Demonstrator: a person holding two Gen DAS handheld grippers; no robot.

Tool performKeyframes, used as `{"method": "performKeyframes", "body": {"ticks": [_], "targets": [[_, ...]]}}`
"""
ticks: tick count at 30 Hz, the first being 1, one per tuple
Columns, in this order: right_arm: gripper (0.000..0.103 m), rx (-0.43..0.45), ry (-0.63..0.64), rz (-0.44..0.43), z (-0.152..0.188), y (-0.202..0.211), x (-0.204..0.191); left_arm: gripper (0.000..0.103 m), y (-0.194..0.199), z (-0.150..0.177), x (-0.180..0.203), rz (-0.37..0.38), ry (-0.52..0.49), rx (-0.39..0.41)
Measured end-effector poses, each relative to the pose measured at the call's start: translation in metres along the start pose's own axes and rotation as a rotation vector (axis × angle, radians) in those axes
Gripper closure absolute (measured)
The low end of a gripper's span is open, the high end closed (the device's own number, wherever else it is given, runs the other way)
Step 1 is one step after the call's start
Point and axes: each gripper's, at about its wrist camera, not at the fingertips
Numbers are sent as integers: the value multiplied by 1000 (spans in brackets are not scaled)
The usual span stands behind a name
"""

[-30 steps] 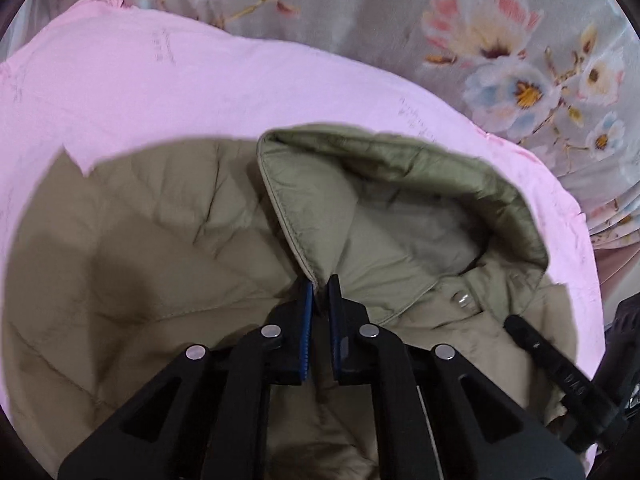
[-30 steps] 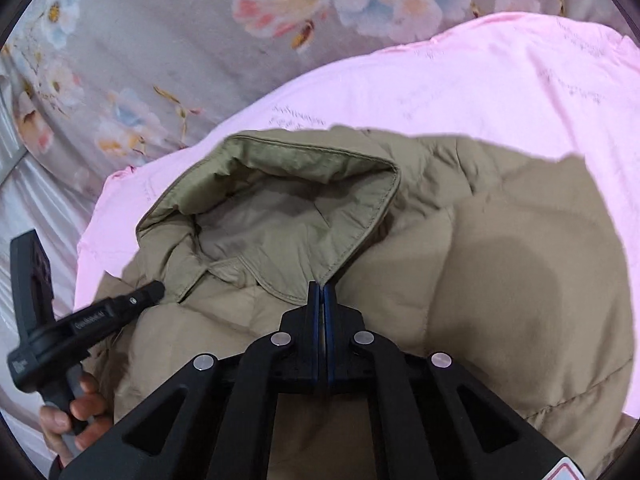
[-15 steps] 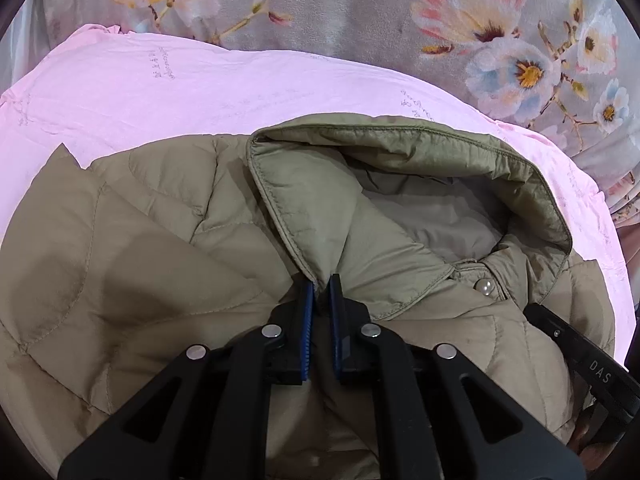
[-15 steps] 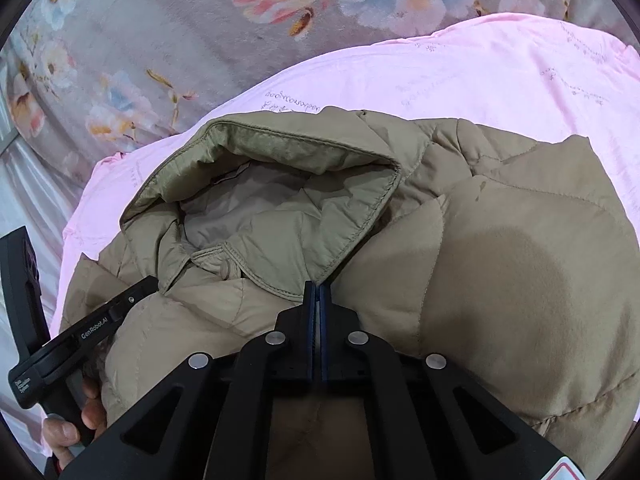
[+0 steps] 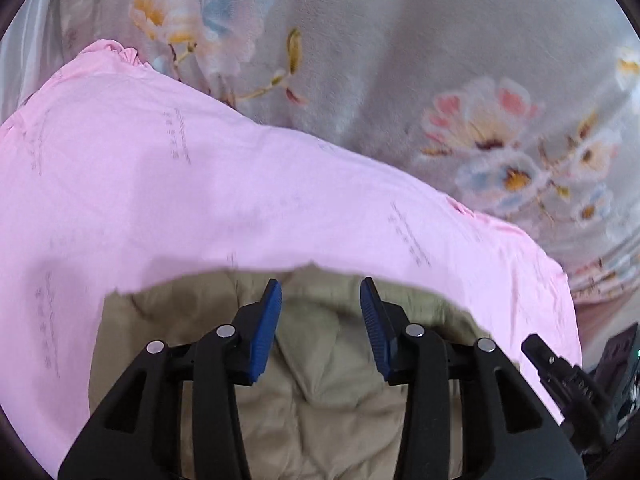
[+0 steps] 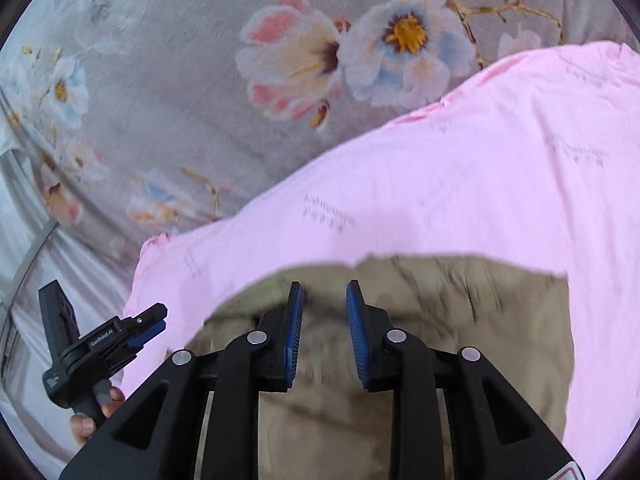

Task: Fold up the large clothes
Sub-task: 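Fold the collar end down toward the hem with both tools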

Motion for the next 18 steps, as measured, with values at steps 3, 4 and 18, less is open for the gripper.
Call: {"method": "performKeyframes", "body": {"ticks": [3,4,18], "targets": [[78,5,2,37,-14,-30,-1,64,-31,-19,3,3,50,-61],[78,2,7,55,-16,-41,0,64,-45,-20,4,-6,63,-87],[91,-135,311,253,49,-74,9,80,-85,69,9,-205,-230,-120]]}}
Point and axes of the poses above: each gripper's, at about its wrist camera, not at the fingertips, and y roughly against the way its jaws point, x to its right, z to its underside, and after that the axes turned 1 degree about -z, right-handed
